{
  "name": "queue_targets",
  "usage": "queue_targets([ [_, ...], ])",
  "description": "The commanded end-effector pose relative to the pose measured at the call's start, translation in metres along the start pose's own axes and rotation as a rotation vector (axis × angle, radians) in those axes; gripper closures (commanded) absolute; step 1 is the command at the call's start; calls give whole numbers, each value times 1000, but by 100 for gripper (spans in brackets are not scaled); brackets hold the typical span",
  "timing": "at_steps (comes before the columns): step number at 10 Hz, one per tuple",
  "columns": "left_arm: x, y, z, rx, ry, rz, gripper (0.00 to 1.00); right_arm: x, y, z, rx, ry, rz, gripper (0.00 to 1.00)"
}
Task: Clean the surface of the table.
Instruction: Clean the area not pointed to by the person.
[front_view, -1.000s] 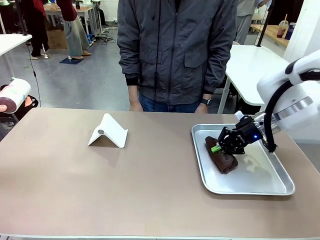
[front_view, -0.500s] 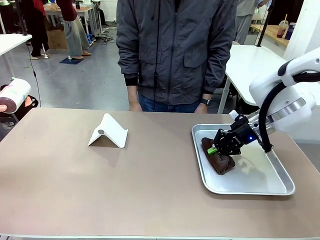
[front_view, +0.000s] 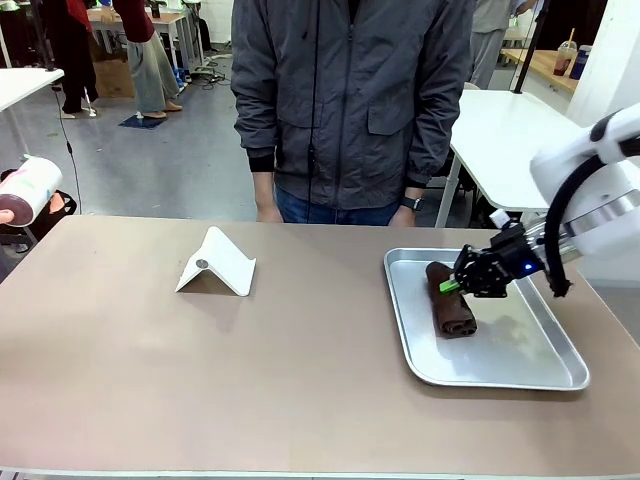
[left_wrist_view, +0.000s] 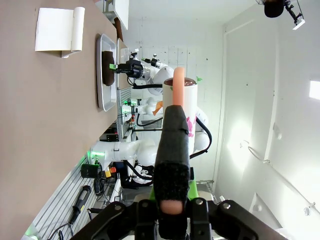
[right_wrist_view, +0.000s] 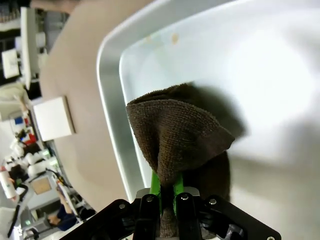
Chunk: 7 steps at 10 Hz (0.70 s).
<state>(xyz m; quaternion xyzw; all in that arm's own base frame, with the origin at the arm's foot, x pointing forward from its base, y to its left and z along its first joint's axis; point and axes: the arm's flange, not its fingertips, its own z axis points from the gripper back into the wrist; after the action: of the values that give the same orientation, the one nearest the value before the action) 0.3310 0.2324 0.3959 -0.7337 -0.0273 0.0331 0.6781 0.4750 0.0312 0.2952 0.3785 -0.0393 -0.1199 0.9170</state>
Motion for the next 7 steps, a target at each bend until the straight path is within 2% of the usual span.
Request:
queue_targets([
  [1,-1,-6,3,-13,-5,2,78,-3,-12,21,86,-41,-17,89],
  [3,-1,-6,3,-13,-5,2,78,1,-24,42,141,-66,-59,89],
  [5,-1,-6,3,-13,-5,2,78,0,-29,62,237,-50,-79,89],
  [7,-1,-6,3,-13,-5,2,78,-4,-30,87,406,45,-103,89],
])
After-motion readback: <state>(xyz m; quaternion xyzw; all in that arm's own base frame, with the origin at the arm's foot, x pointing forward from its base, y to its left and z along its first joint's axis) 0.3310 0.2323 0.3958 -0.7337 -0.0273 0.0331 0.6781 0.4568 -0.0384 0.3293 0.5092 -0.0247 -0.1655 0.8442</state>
